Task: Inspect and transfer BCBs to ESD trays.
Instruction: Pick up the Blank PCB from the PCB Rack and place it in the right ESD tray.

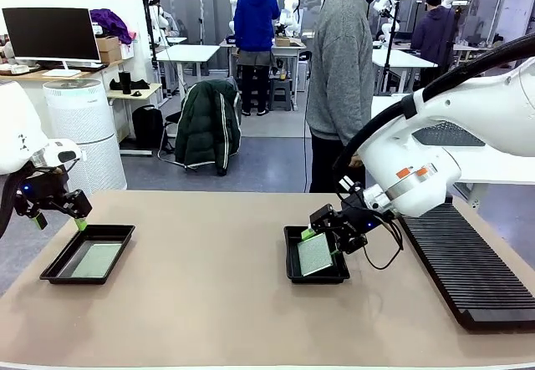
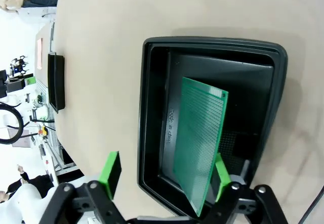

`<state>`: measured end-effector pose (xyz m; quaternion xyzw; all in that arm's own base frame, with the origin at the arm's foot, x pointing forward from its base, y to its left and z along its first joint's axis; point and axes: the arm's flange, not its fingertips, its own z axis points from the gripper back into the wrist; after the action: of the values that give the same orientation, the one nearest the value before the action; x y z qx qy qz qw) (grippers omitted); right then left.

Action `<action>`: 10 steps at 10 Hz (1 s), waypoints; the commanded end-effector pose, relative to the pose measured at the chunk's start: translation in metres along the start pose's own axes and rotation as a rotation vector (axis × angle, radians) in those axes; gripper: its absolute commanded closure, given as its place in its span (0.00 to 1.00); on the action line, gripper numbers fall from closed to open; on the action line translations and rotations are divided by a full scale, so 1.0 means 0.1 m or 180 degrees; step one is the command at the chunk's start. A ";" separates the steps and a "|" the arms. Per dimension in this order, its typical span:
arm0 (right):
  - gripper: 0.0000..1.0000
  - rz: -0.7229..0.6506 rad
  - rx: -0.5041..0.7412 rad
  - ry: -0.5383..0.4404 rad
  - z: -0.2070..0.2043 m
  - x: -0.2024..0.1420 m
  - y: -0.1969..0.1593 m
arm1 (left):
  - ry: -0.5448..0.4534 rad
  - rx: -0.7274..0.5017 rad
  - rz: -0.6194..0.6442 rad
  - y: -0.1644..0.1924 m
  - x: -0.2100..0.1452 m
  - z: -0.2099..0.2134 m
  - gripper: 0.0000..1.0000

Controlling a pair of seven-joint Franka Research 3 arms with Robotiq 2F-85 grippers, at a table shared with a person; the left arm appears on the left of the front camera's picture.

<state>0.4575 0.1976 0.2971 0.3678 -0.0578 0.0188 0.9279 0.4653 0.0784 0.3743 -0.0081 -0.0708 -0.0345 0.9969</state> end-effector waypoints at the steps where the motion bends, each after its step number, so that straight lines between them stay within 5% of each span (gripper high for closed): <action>1: 0.00 0.0015 -0.0256 -0.0008 0.04 0.01 0.24 | -0.0009 -0.0002 0.0004 0.01 0.00 0.00 0.00; 10: 0.00 0.0113 -0.1220 0.0085 0.02 0.11 0.83 | -0.0009 -0.0002 0.0004 0.01 0.00 0.00 0.00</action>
<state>0.4616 0.2480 0.3501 0.1936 -0.0603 0.0343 0.9786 0.4653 0.0784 0.3743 -0.0081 -0.0708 -0.0345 0.9969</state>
